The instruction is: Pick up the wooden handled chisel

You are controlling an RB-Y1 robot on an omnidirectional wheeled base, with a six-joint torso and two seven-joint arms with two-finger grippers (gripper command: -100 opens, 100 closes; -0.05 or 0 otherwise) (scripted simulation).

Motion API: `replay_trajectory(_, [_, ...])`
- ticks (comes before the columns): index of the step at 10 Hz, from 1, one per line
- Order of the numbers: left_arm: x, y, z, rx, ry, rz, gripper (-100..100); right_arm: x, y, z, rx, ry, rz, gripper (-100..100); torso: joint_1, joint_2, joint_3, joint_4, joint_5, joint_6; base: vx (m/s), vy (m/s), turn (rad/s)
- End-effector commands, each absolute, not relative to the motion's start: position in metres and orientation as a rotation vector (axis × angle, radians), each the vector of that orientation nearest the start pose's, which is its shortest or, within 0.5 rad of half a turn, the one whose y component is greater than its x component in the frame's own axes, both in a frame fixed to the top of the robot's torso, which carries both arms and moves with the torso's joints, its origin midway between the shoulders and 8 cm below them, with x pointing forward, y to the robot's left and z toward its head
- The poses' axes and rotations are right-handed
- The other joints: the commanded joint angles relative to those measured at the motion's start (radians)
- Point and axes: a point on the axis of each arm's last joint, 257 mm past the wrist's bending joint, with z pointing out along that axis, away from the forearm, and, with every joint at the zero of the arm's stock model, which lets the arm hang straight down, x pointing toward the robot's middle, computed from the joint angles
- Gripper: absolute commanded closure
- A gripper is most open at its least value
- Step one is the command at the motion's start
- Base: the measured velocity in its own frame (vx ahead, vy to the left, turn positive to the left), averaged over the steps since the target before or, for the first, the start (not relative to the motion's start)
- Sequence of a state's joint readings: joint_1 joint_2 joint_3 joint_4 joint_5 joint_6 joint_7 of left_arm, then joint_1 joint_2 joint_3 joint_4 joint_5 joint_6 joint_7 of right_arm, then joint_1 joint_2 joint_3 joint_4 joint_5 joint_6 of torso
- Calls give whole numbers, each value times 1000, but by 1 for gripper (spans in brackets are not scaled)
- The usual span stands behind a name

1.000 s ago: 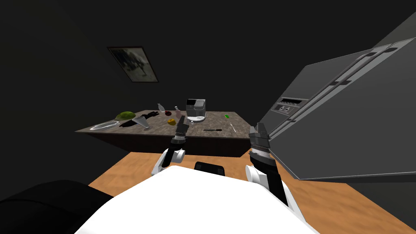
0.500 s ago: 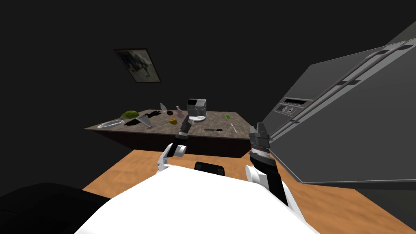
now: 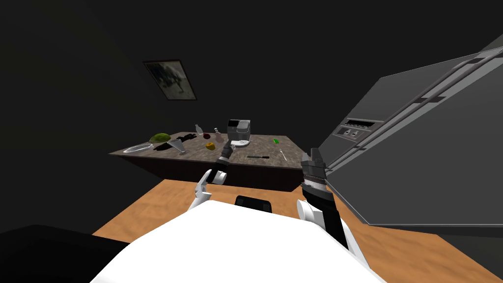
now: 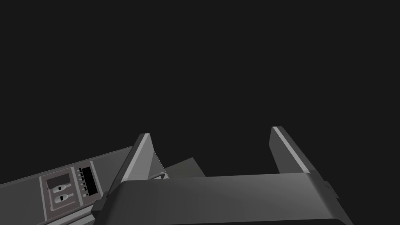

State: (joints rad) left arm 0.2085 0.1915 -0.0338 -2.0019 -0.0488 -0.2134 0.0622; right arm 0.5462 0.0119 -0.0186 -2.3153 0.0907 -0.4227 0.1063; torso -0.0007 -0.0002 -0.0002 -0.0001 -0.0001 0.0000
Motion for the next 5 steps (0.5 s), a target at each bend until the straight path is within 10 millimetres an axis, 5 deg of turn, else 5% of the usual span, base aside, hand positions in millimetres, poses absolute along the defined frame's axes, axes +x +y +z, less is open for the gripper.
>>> replay_trajectory(1, [481, 247, -70, -776, 1035, -1283, -100, 346, -284, 10, 631, 737, 1089, 0, 0, 0, 0, 0, 0, 0, -2, -14, 57])
replay_trajectory(5, [515, 255, -94, -860, 1107, -1248, -100, 346, -284, 10, 631, 737, 1089, 0, 0, 0, 0, 0, 0, 0, -1, -15, 40])
